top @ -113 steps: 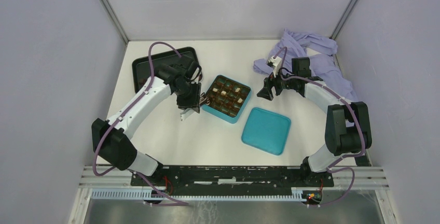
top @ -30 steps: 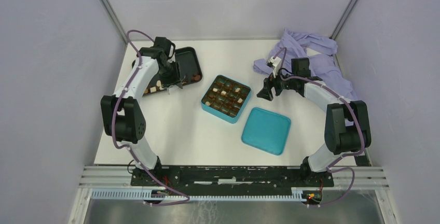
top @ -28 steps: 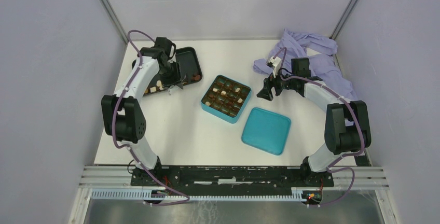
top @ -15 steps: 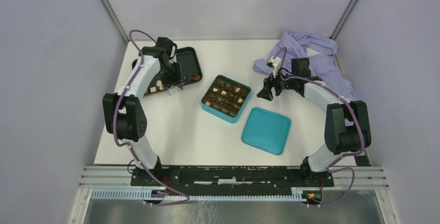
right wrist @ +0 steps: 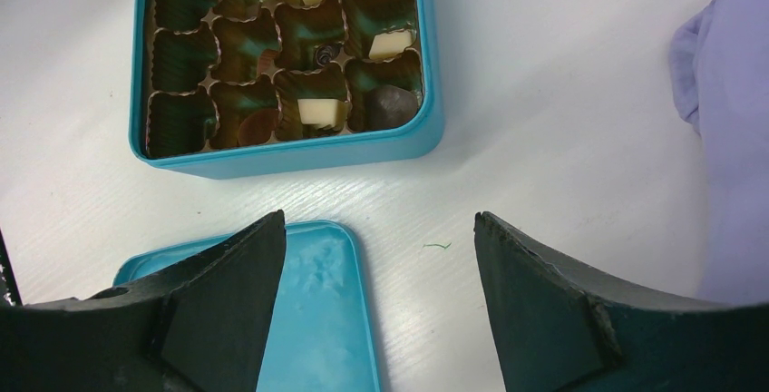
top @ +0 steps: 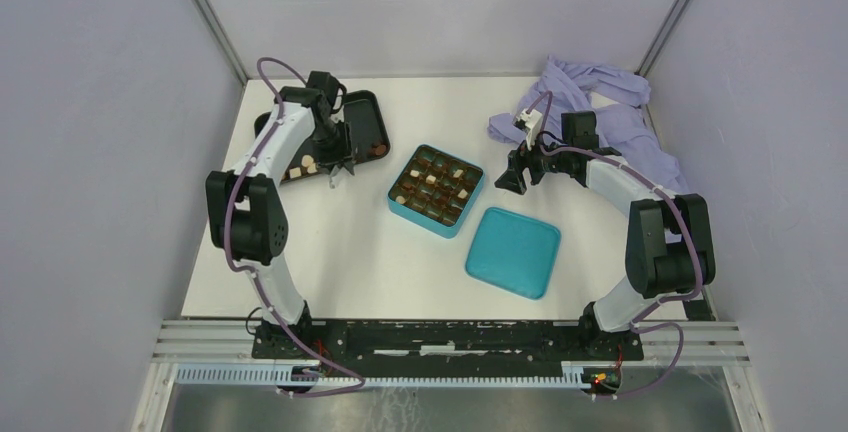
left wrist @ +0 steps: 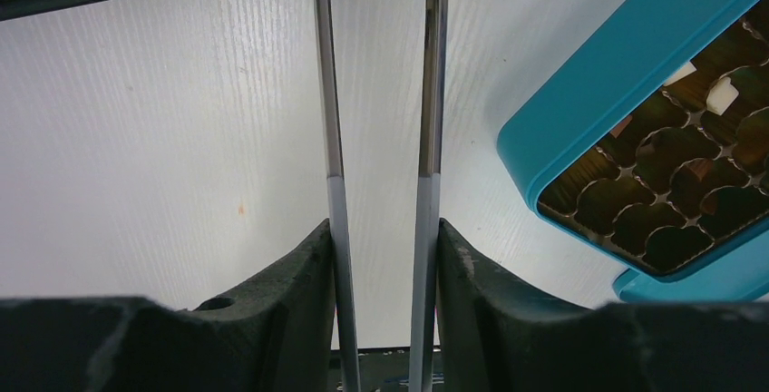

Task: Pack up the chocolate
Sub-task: Pick up the fake chocolate from the plate, then adjust the packing box at the center of the board.

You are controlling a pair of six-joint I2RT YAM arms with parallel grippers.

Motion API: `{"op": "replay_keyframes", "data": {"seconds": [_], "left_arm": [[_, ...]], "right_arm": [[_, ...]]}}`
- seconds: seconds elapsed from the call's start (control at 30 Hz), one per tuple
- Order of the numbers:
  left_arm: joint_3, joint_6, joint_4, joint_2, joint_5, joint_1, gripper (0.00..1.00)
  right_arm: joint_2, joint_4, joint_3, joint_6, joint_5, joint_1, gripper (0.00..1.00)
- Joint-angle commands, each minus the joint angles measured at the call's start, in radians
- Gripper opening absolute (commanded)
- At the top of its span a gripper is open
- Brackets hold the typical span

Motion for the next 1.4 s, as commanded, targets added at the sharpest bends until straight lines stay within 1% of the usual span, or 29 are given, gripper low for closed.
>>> {"op": "replay_keyframes", "data": {"seconds": [0.0, 0.1, 0.2, 0.27, 0.43, 0.6, 0.77, 0.97, 1.17, 1.37], "left_arm": [[0.062, 0.025, -0.015, 0.003, 0.007, -0.003, 0.45], [0.077, 0.022, -0.016, 0.000, 0.014, -0.002, 0.29], [0.094, 0.020, -0.015, -0.007, 0.012, -0.003, 0.19], [0.102, 0.017, -0.014, -0.017, 0.004, -0.003, 0.16], [0.106, 0.014, 0.005, -0.045, -0.011, -0.003, 0.15], [0.099, 0.014, 0.029, -0.091, 0.011, -0.003, 0.14], [0.060, 0.032, 0.053, -0.174, 0.120, -0.006, 0.13], [-0.048, 0.045, 0.050, -0.315, 0.268, -0.015, 0.13], [-0.174, -0.017, 0.049, -0.440, 0.313, -0.088, 0.13], [-0.193, -0.080, 0.037, -0.469, 0.300, -0.216, 0.13]], "right_arm": [[-0.004, 0.005, 0.029, -0.015, -0.031, -0.002, 0.82], [-0.005, 0.006, 0.027, -0.016, -0.030, -0.001, 0.82], [-0.007, 0.007, 0.026, -0.016, -0.030, -0.001, 0.82], [-0.006, 0.007, 0.027, -0.016, -0.030, -0.002, 0.82], [-0.007, 0.006, 0.025, -0.016, -0.030, -0.002, 0.82], [-0.007, 0.006, 0.025, -0.016, -0.030, -0.001, 0.82], [-0.010, 0.006, 0.025, -0.018, -0.028, -0.001, 0.82], [0.000, 0.005, 0.030, -0.013, -0.031, -0.002, 0.82], [0.010, 0.002, 0.038, -0.012, -0.031, -0.001, 0.82], [0.010, 0.001, 0.036, -0.010, -0.031, -0.001, 0.82]]}}
